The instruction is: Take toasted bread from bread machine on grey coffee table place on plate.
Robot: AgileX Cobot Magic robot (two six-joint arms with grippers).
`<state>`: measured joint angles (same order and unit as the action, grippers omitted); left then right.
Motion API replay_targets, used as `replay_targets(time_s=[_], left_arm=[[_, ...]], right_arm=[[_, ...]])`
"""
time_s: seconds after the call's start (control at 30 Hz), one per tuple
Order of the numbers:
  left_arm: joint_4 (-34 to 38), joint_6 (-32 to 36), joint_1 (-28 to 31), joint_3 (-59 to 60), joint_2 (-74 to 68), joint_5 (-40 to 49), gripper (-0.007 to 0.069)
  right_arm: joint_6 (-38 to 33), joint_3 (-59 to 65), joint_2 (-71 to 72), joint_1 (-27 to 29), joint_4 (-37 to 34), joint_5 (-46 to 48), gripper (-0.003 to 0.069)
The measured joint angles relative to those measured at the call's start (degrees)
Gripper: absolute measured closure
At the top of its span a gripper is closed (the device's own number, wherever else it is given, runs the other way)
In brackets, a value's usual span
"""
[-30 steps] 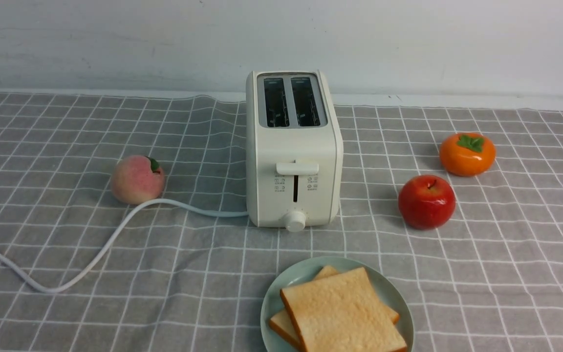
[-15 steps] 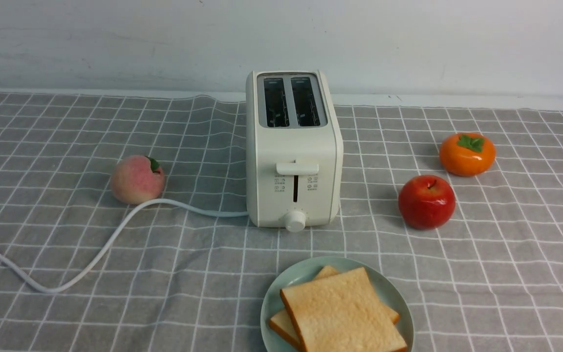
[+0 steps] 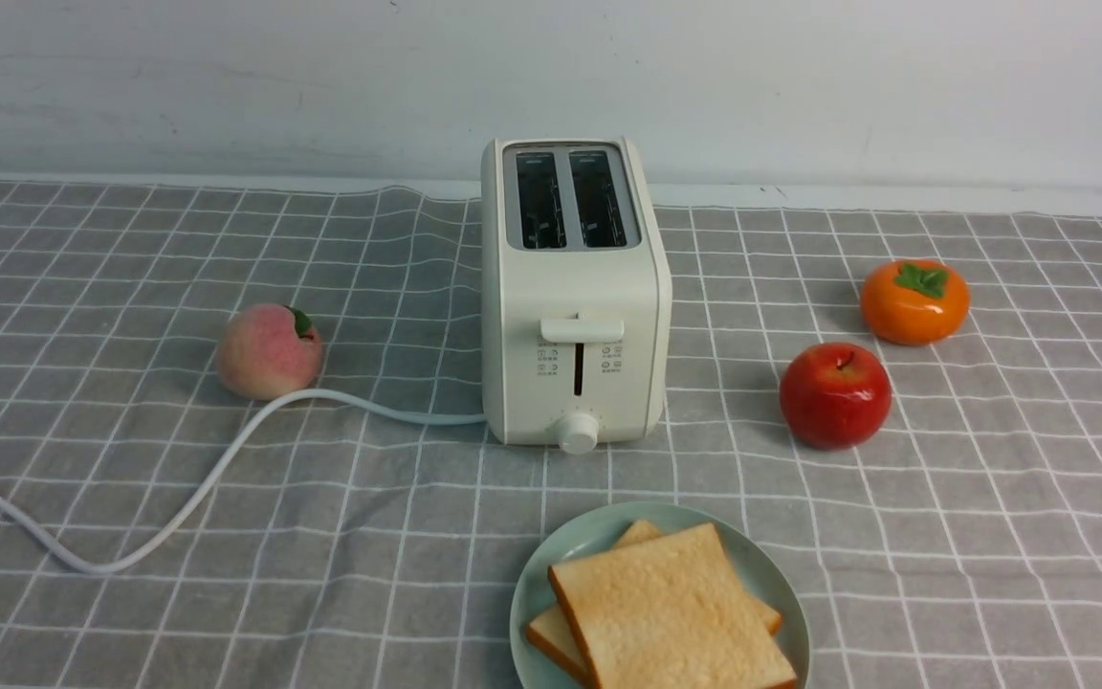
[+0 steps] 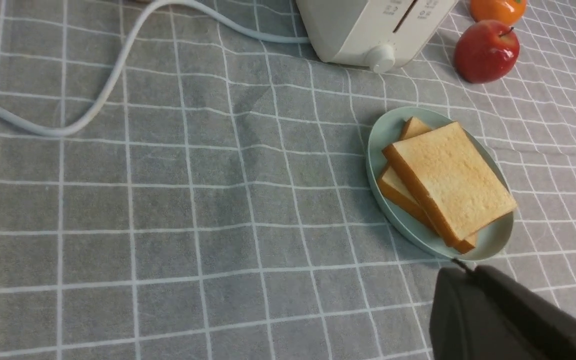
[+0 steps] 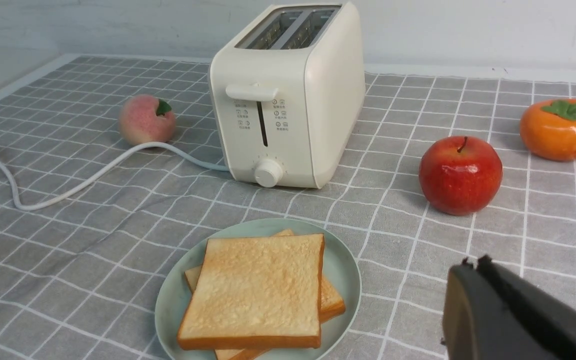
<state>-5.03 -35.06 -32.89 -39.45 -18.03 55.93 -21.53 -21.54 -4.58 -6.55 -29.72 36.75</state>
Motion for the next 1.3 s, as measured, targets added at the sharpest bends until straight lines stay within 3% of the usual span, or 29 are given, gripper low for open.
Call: replay_targets(time_s=[0.23, 0.43, 0.6, 0.63, 0.73, 0.93, 1.07, 1.3], left_arm=[[-7.5, 0.0, 0.0, 5.2, 5.6, -3.1, 0.0638], [-11.8, 0.4, 5.8, 15.2, 13.1, -15.5, 0.0638], [-7.9, 7.0, 17.1, 25.4, 18.3, -29.9, 0.0638], [-4.3, 10.8, 20.4, 29.1, 18.7, -34.1, 0.0638], [-0.8, 15.9, 21.9, 33.8, 18.7, -38.7, 0.0636], [3.8, 19.4, 26.0, 39.6, 18.7, -39.2, 0.0634], [4.5, 22.3, 28.3, 41.1, 18.7, -32.7, 0.0629], [5.0, 23.8, 36.9, 41.1, 18.7, -31.7, 0.0624]], right_arm=[[0.0, 0.0, 0.0, 0.0, 0.0, 0.0, 0.0666], [0.0, 0.0, 0.0, 0.0, 0.0, 0.0, 0.0659], [0.0, 0.0, 0.0, 0.0, 0.0, 0.0, 0.0657], [0.0, 0.0, 0.0, 0.0, 0.0, 0.0, 0.0655], [0.0, 0.0, 0.0, 0.0, 0.0, 0.0, 0.0652], [0.0, 0.0, 0.0, 0.0, 0.0, 0.0, 0.0644], [0.0, 0.0, 0.0, 0.0, 0.0, 0.1, 0.0639], [0.0, 0.0, 0.0, 0.0, 0.0, 0.6, 0.0636]])
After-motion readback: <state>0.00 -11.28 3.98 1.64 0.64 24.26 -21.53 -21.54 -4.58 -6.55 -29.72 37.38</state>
